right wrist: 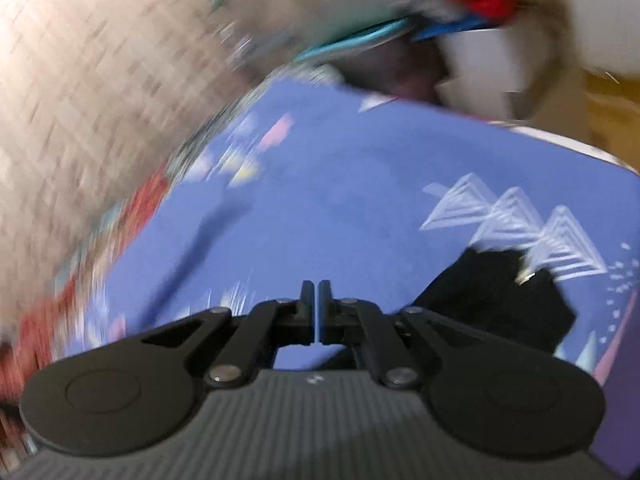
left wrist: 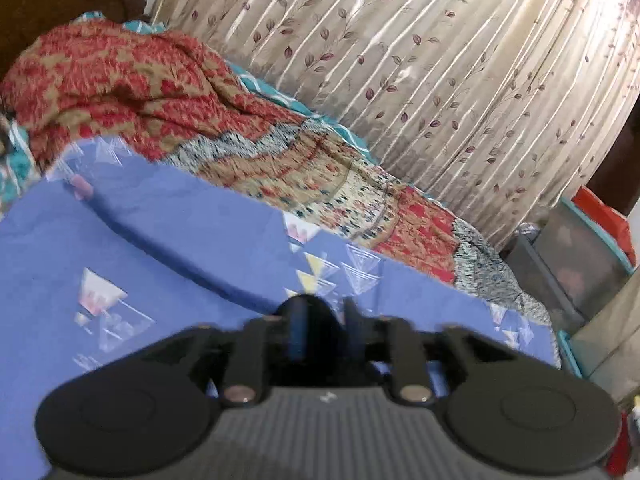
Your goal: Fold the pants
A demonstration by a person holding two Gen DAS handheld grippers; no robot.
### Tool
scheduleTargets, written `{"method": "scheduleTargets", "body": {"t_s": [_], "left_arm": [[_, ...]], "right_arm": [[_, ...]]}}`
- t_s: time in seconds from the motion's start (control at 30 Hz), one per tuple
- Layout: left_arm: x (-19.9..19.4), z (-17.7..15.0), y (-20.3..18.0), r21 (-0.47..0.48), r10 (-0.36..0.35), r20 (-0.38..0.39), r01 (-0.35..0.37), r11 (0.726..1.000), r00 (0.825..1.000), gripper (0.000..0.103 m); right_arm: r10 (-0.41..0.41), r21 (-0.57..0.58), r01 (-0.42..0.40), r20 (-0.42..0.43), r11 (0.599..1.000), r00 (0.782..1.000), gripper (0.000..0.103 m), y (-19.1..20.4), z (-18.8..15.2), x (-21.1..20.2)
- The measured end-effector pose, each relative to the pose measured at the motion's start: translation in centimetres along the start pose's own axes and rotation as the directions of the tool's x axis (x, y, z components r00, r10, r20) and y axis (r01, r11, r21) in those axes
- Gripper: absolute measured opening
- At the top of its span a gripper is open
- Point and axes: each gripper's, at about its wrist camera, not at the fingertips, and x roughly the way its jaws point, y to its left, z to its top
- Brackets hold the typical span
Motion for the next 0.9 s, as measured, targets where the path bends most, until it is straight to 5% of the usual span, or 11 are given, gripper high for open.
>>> {"method": "scheduleTargets", "body": {"t_s": [0.03,0.07,0.17,0.3,0.37,0.5,0.6,0.63,0.7,0.73,0.9], "left_arm": [[0.2,-1.2,-0.2,0.014,-0.017,-0.005,0.017,1.000,1.000,0.068],[0.3,-2.6,-0.5,0.052,-0.019,-0.014,0.020,0.998,1.000,0.073],[0.1,-7.4,-0.1,0.164,0.015,-0.066,-0.004,0.987,0.998,0.071],[-0.5,-12.8,3.0,0.141,0.001,-0.174,0.024,0.990,0.985,0.070],[-0.1,-15.2,4.7,0.105,0.011,-0.240,0.015,0.994,0.971,0.072],[3.3,-17.8,7.9,-0.062,0.001,-0.373,-0.026,0.998,0.928,0.077],[6.5,-17.8,10.3,-0.212,-0.048,-0.404,-0.043,0.976,0.913,0.082],[7.7,-18.0,11.0,-0.276,-0.080,-0.414,-0.042,0.960,0.907,0.080],[9.4,-18.6,11.6,-0.343,-0.136,-0.423,-0.020,0.939,0.896,0.043],[9.9,-19.0,11.3,-0.338,-0.139,-0.435,-0.018,0.941,0.890,0.010],[5.5,-17.6,9.7,-0.297,-0.175,-0.338,0.072,0.952,0.925,0.008]], "right_arm": [[0.017,-0.076,-0.019,-0.029,0.997,0.999,0.007,1.2,-0.4,0.8],[0.019,-0.119,-0.024,-0.047,0.993,0.999,0.007,3.7,-2.6,0.8],[0.070,-0.232,-0.106,-0.160,0.967,0.985,0.008,6.7,-3.0,5.0],[0.144,-0.289,-0.225,-0.277,0.931,0.950,0.014,10.6,-3.7,10.8],[0.170,-0.287,-0.267,-0.323,0.920,0.931,0.029,12.2,-5.1,13.1],[0.227,-0.270,-0.357,-0.414,0.894,0.882,0.032,14.4,-8.3,14.9],[0.240,-0.254,-0.376,-0.439,0.891,0.866,0.035,13.8,-10.1,13.8],[0.245,-0.235,-0.378,-0.447,0.896,0.860,0.038,12.7,-10.0,13.4],[0.236,-0.178,-0.345,-0.450,0.922,0.861,0.044,10.3,-10.8,12.1],[0.220,-0.146,-0.314,-0.451,0.938,0.865,0.045,9.6,-11.7,11.0],[0.156,-0.006,-0.176,-0.436,0.984,0.886,0.045,4.9,-14.0,7.4]]}}
